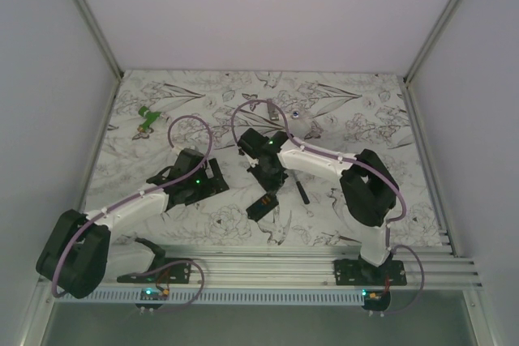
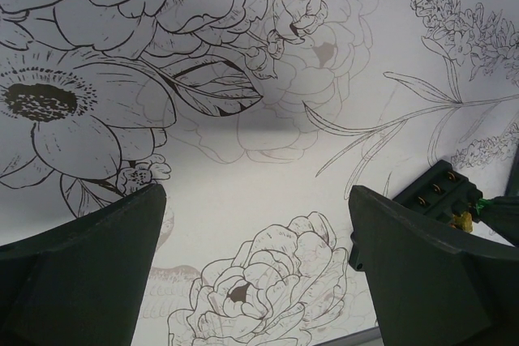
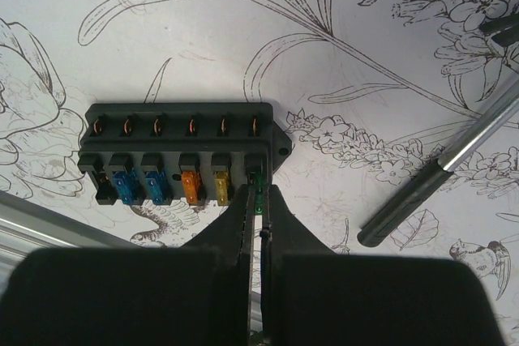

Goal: Snap on the fuse box
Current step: Install the fuse at the fuse box base.

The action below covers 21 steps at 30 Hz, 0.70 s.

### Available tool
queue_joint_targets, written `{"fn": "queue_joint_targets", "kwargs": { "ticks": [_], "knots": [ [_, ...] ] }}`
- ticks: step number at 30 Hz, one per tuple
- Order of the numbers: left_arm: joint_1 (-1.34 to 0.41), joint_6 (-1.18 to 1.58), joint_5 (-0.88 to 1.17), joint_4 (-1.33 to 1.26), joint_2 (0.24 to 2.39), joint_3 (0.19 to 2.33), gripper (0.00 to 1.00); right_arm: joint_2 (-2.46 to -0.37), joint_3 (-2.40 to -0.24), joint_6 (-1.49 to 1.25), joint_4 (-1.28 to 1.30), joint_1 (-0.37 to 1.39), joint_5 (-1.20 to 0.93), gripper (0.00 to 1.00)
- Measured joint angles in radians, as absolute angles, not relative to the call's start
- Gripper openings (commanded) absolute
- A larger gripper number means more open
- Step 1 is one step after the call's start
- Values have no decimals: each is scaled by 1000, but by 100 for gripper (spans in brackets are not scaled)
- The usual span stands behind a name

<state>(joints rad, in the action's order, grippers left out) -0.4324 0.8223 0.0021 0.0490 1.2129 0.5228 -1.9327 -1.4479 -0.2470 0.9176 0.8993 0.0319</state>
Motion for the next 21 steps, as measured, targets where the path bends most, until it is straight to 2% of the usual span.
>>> {"fn": "queue_joint_targets", "kwargs": {
  "ticks": [21],
  "knots": [
    [-433, 854, 40, 50, 1195, 523, 100, -1869, -1348, -252, 810, 957, 128, 0]
  ]
}}
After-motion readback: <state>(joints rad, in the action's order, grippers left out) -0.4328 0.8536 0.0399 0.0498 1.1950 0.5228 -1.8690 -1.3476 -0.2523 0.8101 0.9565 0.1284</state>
